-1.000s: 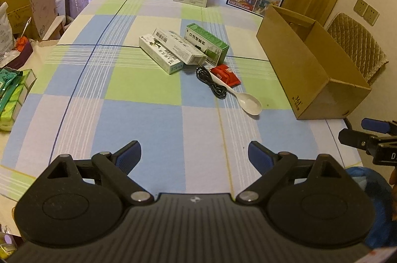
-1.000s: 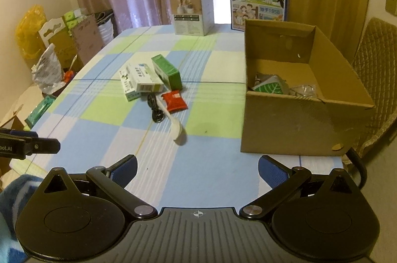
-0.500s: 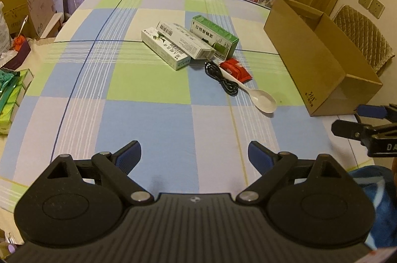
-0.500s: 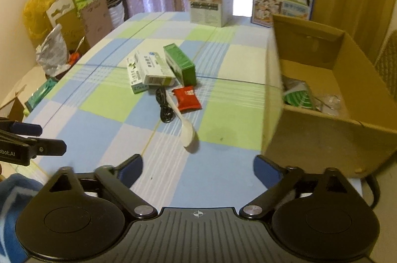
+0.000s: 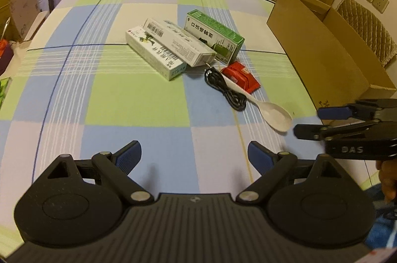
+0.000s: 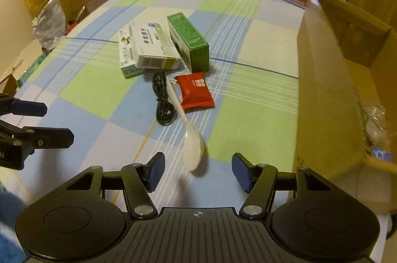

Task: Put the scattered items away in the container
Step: 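Close the right tool on the spoon handle while the left tool grips the black cable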

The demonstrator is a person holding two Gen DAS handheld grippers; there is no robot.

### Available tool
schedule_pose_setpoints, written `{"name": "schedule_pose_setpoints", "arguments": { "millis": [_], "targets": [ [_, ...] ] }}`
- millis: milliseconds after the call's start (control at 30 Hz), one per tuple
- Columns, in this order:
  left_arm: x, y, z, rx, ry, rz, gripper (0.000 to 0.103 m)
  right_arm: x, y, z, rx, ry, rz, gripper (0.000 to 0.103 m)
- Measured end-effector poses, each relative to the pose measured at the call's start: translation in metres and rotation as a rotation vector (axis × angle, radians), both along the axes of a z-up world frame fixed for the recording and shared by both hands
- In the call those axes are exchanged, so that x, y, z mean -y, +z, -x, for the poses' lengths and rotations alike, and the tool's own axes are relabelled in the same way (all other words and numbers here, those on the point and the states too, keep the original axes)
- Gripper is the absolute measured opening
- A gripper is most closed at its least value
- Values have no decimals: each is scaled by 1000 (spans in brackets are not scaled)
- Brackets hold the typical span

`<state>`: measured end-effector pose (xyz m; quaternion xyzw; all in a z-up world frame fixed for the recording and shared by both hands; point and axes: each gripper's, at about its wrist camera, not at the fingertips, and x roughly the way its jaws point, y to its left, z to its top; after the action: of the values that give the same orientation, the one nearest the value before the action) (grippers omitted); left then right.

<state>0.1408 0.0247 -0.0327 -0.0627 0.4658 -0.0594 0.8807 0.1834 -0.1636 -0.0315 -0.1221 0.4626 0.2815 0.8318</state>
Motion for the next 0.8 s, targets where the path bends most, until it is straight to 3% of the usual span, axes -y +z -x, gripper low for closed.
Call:
{"name": "schedule_pose_setpoints", "arguments": {
  "millis": [100, 233, 367, 467, 633, 800],
  "targets": [
    [3, -7, -14, -5, -16, -13, 90, -6, -10, -13, -18, 2, 4, 49],
    [4, -18, -29, -17, -25, -9, 90, -13, -23, -24, -55, 10, -2, 32],
    [5, -30, -41, -37, -29, -10, 87, -17, -33, -29, -58, 8, -6, 25],
    [5, -37, -45, -46, -28, -11, 87, -16, -34, -30, -47, 2, -17, 6],
    [3, -45, -49, -52, -16, -8, 87, -21, -33, -25, -44, 40, -21, 6],
    [-2, -46, -49, -51, 1, -6, 85, -23, -33, -14, -130, 103, -92, 5]
  ]
}}
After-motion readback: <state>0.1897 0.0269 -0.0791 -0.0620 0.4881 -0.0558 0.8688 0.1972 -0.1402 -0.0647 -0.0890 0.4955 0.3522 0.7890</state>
